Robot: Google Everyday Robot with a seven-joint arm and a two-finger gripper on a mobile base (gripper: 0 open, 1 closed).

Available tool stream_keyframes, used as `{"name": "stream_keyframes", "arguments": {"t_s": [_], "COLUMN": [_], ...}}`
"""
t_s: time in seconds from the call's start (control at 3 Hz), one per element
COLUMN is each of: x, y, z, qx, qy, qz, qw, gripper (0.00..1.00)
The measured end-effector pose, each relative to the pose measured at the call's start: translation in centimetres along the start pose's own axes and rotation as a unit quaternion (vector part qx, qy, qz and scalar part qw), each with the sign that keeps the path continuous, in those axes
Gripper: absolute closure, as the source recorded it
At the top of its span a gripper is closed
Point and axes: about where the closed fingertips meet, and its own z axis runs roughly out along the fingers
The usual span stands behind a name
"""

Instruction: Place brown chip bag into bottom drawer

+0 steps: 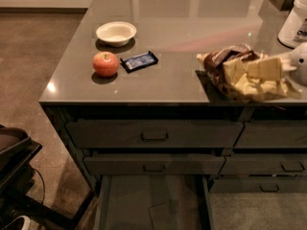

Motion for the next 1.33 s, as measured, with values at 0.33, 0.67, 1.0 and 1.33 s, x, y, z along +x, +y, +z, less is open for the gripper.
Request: {"name": "stream_keyframes", "arguments": {"t_s": [0.33,0.67,1.0,1.33], "x": [2.1,2.1,4.4,8.4], "y": [2.4,2.4,5.0,9.0], "z": [-0.8,-0.8,0.2,1.4], "qx": [-0.013,-0.013,-0.048,-0.092], "qy": [0.018,0.018,0.029,0.013], "qz": [0.049,0.049,0.049,0.085], "qw": [0.9986,0.9986,0.9972,0.9921], "gripper": [1.00,1.00,1.00,1.00]}}
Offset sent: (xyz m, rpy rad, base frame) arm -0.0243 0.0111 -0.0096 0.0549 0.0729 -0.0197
